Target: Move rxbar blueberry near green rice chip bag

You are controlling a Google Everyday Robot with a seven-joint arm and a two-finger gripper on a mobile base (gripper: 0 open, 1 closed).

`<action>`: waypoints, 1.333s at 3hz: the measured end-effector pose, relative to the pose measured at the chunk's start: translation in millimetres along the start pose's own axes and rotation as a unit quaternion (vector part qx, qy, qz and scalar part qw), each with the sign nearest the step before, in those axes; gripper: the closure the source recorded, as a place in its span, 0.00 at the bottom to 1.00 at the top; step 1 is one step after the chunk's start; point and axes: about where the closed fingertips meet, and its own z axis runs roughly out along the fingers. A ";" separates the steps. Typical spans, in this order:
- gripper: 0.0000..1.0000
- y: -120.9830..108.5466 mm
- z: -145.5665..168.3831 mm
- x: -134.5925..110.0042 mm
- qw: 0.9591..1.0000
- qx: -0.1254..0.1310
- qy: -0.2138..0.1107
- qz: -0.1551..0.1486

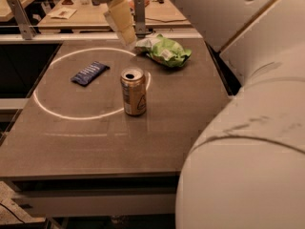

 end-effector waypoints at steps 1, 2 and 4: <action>0.00 -5.9 0.9 -0.2 1.000 0.011 0.001 0.000; 0.00 -14.6 18.0 -1.3 0.999 0.011 -0.014 0.027; 0.00 -28.1 78.7 -21.1 0.994 -0.020 -0.087 0.060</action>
Offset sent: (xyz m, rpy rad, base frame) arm 0.0230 0.0208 -0.0326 0.0789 0.0914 -0.1054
